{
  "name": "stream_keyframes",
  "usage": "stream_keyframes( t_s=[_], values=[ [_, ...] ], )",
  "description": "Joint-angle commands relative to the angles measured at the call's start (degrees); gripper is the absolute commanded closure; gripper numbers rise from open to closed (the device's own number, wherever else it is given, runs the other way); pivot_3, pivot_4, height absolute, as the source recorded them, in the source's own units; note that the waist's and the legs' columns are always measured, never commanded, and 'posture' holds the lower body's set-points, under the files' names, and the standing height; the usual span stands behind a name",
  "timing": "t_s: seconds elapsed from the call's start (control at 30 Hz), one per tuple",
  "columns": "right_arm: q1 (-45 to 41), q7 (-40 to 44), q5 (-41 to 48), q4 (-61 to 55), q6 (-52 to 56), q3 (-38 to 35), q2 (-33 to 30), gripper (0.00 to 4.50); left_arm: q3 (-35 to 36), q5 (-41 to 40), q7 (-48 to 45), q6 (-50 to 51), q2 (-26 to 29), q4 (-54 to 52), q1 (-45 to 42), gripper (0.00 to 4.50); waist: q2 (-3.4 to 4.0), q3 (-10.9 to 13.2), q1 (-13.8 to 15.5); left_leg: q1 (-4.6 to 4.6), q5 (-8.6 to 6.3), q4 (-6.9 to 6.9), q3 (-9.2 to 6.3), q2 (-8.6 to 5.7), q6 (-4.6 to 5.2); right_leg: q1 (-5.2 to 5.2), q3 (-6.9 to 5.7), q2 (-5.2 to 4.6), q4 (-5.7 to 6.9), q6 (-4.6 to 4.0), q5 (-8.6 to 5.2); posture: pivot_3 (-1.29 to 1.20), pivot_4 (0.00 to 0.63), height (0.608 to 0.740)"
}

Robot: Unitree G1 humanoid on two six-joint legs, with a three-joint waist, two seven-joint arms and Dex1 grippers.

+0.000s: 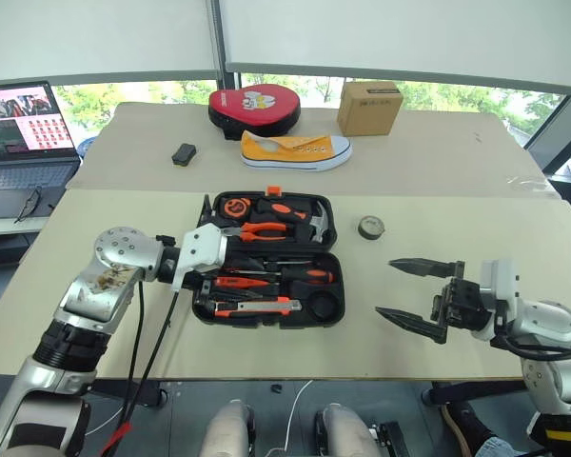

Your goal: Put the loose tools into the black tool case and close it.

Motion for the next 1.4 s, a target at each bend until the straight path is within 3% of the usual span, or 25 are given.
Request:
stream_keyframes(
  t_s=[0.03, 0.1, 0.43, 0.67, 0.83, 0.97, 1.07, 1.23, 1.3, 1.4],
  values=[
    [-1.0, -0.8, 0.0, -0.6, -0.8, 0.1, 0.7, 0.00, -1.2, 2.8, 5.2, -0.4, -2.2, -1.3, 2.7, 4.06, 0.00, 0.0, 0.0, -0.01, 0.00, 0.00, -0.01, 0.00, 0.00, 0.00, -0.01, 0.00, 0.01, 0.00, 0.00, 0.00, 0.150, 0.740],
    [-1.1, -1.3, 0.1, -0.9, -0.6, 0.4, 1.2, 0.00, -3.5, 6.9, 7.8, -1.8, -3.1, 1.8, 4.2, 4.44, 0.00, 0.0, 0.1, 0.02, 0.00, 0.00, 0.00, 0.00, 0.00, 0.01, 0.00, 0.00, 0.02, 0.00, 0.00, 0.00, 0.150, 0.740],
    [0.1, -2.6, 1.1, -2.7, 0.9, 0.5, 1.1, 0.00, -5.7, 9.4, 12.2, 6.6, -3.9, 2.8, 7.1, 4.44, 0.20, -0.1, 0.7, 0.72, 0.00, 0.01, -0.01, -0.06, 0.01, 0.79, -0.10, -0.21, -0.04, 0.02, -0.01, 0.00, 0.150, 0.740],
    [1.1, -3.2, 2.0, -3.2, 3.8, 0.0, 0.7, 0.00, -3.1, 6.1, 13.5, 15.2, -3.5, 4.6, 8.8, 4.44, 0.85, -0.7, 0.0, 0.78, -0.01, -0.02, -0.04, -0.06, 0.03, 0.84, -0.08, -0.19, -0.05, 0.02, -0.02, 0.00, 0.150, 0.740],
    [0.9, -3.3, 1.6, -3.0, 3.6, -0.5, 1.1, 0.00, -2.6, 6.4, 14.0, 8.5, -5.1, 7.7, 9.9, 4.44, 1.06, -1.0, -0.1, 0.96, -0.01, -0.11, -0.03, -0.06, 0.02, 0.91, -0.02, -0.16, -0.05, -0.02, -0.06, 0.00, 0.150, 0.740],
    [2.1, -5.0, 1.3, -2.3, 2.3, -3.5, 1.2, 0.00, 5.1, -0.6, 12.7, -2.6, -9.1, 6.5, 11.2, 4.44, 1.40, -1.2, 0.0, 0.99, -0.01, -0.17, 0.00, -0.05, 0.02, 0.91, 0.06, -0.25, -0.08, -0.03, -0.07, 0.00, 0.150, 0.740],
    [5.9, -6.1, 0.1, -0.2, 0.2, -7.5, 1.1, 0.00, 12.7, -8.4, 11.2, -4.3, -10.2, 2.2, 13.7, 3.72, 1.05, -1.0, 0.0, 0.71, -0.02, -0.17, -0.05, -0.01, 0.03, 0.70, -0.03, -0.22, -0.12, -0.03, -0.09, 0.00, 0.150, 0.740],
    [12.1, -10.0, -4.1, 7.3, -4.7, -13.1, 2.1, 0.00, 24.6, -17.3, 13.2, -2.8, -9.2, -3.3, 20.4, 1.83, 0.84, -1.0, 0.0, 0.32, -0.10, -0.16, -0.02, -0.06, 0.17, 0.42, -0.03, -0.36, -0.23, 0.09, -0.10, 0.00, 0.150, 0.740],
    [11.7, -15.0, -5.5, 7.8, -0.9, -13.2, 1.9, 0.00, 28.6, -18.3, 13.8, -3.1, -8.5, -3.0, 23.5, 1.08, 0.84, -0.9, -0.2, 0.38, -0.12, -0.17, 0.00, -0.05, 0.19, 0.46, -0.01, -0.38, -0.25, 0.10, -0.10, 0.00, 0.150, 0.740],
    [7.6, -15.8, -7.5, 7.9, 1.7, -10.4, -0.5, 0.00, 31.4, -18.7, 13.8, -3.2, -7.5, -2.4, 26.4, 0.07, 0.85, -0.9, -0.8, 0.43, -0.12, -0.17, 0.02, -0.03, 0.19, 0.43, 0.06, -0.35, -0.21, 0.07, -0.11, 0.00, 0.150, 0.740]
  ],
)
